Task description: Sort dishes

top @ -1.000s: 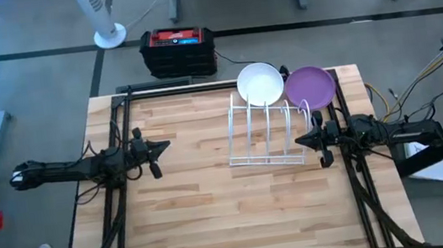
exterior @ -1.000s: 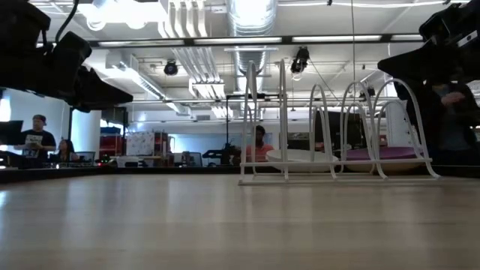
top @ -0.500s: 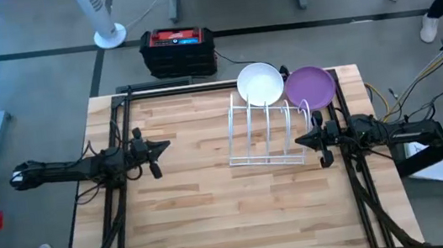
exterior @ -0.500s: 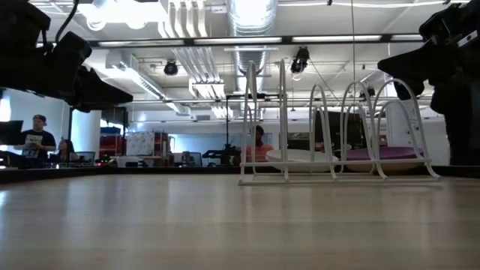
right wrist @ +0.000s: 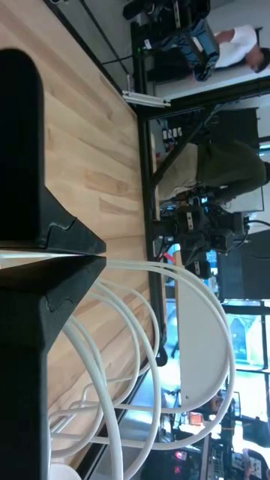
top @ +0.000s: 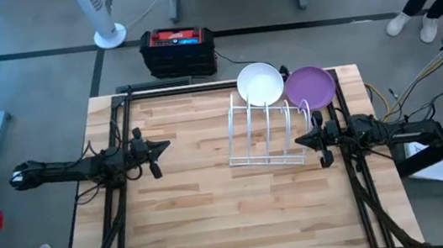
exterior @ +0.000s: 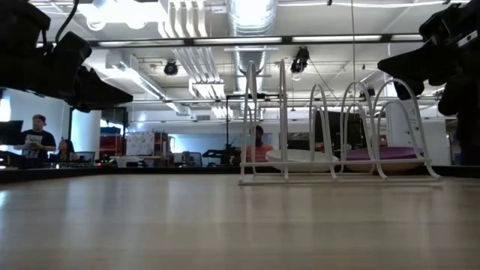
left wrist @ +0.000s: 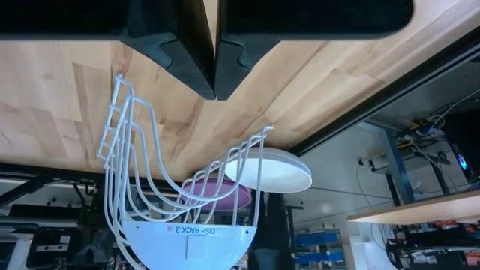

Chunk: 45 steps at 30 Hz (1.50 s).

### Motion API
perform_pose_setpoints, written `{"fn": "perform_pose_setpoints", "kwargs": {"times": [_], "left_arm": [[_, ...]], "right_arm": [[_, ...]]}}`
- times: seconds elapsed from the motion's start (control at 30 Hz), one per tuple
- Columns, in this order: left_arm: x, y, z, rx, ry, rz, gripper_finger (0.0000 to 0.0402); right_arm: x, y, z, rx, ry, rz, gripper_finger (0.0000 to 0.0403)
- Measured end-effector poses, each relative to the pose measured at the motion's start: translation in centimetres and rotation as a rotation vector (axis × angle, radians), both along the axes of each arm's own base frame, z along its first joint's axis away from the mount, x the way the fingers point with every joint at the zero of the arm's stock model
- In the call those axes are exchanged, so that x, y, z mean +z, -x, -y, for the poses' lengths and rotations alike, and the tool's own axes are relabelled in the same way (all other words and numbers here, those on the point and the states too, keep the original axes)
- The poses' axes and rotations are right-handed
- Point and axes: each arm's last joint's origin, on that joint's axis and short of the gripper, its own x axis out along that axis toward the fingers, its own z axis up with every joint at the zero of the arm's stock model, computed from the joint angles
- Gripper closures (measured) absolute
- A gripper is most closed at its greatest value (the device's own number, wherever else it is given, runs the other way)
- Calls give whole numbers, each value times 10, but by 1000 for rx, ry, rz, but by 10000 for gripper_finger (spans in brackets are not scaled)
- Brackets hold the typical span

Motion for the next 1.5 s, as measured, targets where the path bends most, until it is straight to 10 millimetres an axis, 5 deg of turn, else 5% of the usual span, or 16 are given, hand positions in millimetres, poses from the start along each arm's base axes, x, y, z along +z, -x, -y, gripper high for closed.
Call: {"fn": "perform_pose_setpoints", "kwargs": {"times": [1.5], "left_arm": [[0, 0, 0, 0, 0, 0, 401]], "right_arm": [[5, 0, 0, -1, 31, 52, 394]]}}
